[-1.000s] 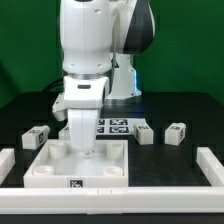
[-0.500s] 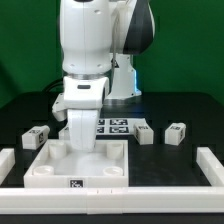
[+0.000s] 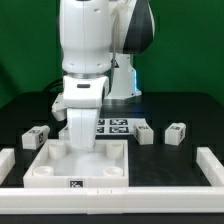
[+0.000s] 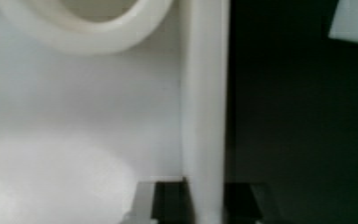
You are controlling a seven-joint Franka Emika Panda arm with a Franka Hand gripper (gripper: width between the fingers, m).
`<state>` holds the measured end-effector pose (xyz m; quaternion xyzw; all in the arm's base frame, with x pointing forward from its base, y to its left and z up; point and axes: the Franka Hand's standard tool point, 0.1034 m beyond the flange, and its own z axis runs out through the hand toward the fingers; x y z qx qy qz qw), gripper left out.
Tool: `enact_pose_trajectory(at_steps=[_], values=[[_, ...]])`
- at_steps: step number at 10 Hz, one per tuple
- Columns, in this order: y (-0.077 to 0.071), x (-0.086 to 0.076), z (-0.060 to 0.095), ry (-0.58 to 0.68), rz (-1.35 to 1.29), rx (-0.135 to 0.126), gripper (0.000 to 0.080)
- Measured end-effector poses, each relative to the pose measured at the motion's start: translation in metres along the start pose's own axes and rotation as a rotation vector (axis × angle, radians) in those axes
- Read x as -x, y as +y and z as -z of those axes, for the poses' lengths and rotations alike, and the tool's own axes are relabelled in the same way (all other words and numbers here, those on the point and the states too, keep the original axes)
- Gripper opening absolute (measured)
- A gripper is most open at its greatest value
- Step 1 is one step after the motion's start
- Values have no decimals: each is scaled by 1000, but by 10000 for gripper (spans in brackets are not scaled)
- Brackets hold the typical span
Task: Assemble one leg
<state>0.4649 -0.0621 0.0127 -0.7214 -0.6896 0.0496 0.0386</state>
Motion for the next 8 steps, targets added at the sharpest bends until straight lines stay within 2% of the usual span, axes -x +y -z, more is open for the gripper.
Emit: enact_pose_trajectory(at_steps=[3, 4, 6, 8], values=[[1, -1, 0, -6, 21, -4, 67], [7, -9, 1, -20, 68, -2, 67], [15, -28, 2, -45, 170, 24, 67], [15, -23, 2, -45, 158, 25, 67]])
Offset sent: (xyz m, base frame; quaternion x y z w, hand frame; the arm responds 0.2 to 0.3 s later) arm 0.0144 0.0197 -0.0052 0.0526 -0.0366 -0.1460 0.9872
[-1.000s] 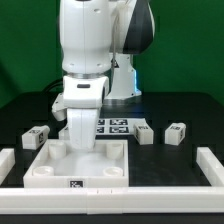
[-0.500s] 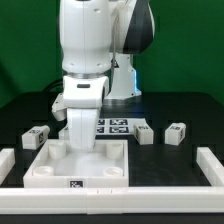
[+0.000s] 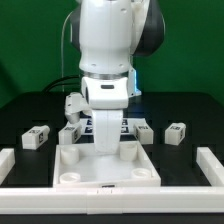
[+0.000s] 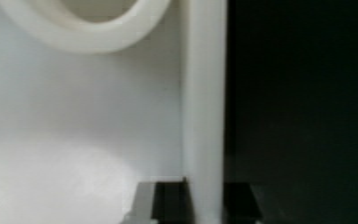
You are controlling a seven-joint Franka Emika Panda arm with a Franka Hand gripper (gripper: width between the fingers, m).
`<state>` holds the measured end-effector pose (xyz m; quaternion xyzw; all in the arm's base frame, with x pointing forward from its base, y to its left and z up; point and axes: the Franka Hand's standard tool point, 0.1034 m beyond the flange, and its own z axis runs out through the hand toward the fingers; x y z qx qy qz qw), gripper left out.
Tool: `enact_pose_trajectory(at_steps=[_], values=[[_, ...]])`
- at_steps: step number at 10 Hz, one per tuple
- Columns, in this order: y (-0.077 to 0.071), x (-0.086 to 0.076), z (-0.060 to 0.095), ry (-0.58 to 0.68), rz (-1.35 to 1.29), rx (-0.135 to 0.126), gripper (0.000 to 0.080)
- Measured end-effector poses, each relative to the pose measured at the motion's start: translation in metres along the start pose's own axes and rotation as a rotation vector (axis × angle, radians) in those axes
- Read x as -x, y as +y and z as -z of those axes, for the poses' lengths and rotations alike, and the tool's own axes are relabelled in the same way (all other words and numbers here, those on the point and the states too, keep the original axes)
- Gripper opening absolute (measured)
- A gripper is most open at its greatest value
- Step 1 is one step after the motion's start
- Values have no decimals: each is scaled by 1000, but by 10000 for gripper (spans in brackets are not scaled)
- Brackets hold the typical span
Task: Assemble one leg
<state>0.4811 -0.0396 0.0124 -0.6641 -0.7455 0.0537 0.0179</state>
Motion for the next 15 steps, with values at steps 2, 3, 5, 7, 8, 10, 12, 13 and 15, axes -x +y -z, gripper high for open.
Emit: enact_pose_trajectory(at_steps=[2, 3, 5, 7, 8, 10, 12, 13, 15], values=[[0, 0, 0, 0, 0, 1, 67], [0, 0, 0, 0, -1, 2, 67], [-5, -20, 0, 7, -100, 1, 67], [0, -47, 2, 12, -99, 6, 67], [4, -60, 2, 14, -90, 9, 67], [13, -76, 4, 19, -63, 16, 67], [23, -92, 6, 22, -70, 20, 67], [24, -95, 7, 15, -87, 4, 67], [23, -105, 7, 10, -157, -3, 67]])
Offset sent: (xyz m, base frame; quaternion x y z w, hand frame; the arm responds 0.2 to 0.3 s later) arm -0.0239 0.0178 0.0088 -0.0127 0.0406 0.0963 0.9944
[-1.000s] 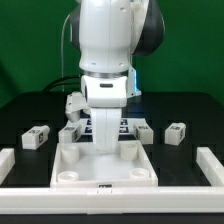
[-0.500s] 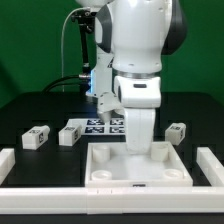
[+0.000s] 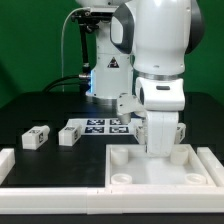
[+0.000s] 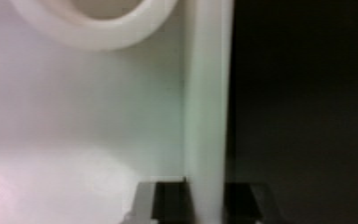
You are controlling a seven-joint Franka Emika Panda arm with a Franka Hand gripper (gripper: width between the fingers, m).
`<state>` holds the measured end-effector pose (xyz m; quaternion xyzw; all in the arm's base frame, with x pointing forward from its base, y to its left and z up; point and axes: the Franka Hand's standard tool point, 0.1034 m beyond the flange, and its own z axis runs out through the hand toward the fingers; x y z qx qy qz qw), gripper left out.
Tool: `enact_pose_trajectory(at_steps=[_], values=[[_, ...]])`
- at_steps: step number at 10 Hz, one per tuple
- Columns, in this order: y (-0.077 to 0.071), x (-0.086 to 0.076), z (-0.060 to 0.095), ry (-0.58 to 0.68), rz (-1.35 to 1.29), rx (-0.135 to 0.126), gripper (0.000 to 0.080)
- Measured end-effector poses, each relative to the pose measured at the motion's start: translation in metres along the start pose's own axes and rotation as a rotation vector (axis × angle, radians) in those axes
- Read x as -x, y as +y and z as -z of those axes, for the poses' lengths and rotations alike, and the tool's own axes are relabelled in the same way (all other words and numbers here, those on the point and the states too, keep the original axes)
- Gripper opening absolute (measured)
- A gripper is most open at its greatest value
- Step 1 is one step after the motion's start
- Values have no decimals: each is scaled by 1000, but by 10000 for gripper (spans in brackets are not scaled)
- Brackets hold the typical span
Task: Assemble one leg
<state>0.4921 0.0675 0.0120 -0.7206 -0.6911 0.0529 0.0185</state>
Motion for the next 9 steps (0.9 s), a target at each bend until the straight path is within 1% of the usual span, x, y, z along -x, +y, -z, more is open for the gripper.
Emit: enact_pose_trajectory(at_steps=[1, 3, 5, 6, 7, 8, 9], values=[[-2, -4, 0, -4, -20, -2, 67], [-2, -4, 0, -2, -24, 3, 67], [-2, -4, 0, -2, -24, 2, 67], [-2, -4, -1, -2, -24, 2, 275], [-3, -4, -1, -2, -24, 2, 413], [-3, -4, -1, -2, -24, 2, 571], [-3, -4, -1, -2, -24, 1, 571]])
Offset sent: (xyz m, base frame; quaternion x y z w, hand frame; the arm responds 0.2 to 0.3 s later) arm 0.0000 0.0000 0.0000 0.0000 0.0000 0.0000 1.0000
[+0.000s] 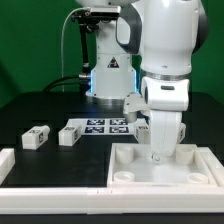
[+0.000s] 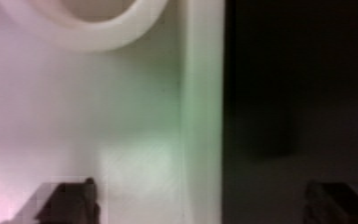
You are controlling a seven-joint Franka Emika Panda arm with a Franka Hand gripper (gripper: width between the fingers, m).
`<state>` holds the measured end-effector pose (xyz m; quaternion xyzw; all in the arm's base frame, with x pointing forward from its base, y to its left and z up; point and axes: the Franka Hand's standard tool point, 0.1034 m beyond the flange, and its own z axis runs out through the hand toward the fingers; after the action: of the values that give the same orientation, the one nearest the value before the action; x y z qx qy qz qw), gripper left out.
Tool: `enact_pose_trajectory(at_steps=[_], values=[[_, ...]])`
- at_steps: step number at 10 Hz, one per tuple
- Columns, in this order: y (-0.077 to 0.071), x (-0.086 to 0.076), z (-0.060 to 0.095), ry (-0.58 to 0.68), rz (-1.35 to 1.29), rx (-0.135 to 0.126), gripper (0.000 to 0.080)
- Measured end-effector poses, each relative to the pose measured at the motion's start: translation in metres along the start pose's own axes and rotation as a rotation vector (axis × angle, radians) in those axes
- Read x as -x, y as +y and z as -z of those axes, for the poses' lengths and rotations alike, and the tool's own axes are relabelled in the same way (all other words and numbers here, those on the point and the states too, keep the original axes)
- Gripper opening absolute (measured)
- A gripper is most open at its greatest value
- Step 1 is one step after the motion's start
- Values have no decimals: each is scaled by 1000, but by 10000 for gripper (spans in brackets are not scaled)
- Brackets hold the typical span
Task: Assemble one leg
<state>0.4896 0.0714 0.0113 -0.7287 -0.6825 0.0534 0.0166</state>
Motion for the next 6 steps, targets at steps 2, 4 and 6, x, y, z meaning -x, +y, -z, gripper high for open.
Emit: enact_pose_trajectory(at_steps=[2, 4, 6], values=[[0, 0, 0, 0, 0, 0, 639], [0, 0, 0, 0, 0, 0, 648], [0, 0, 0, 2, -5, 1, 649]])
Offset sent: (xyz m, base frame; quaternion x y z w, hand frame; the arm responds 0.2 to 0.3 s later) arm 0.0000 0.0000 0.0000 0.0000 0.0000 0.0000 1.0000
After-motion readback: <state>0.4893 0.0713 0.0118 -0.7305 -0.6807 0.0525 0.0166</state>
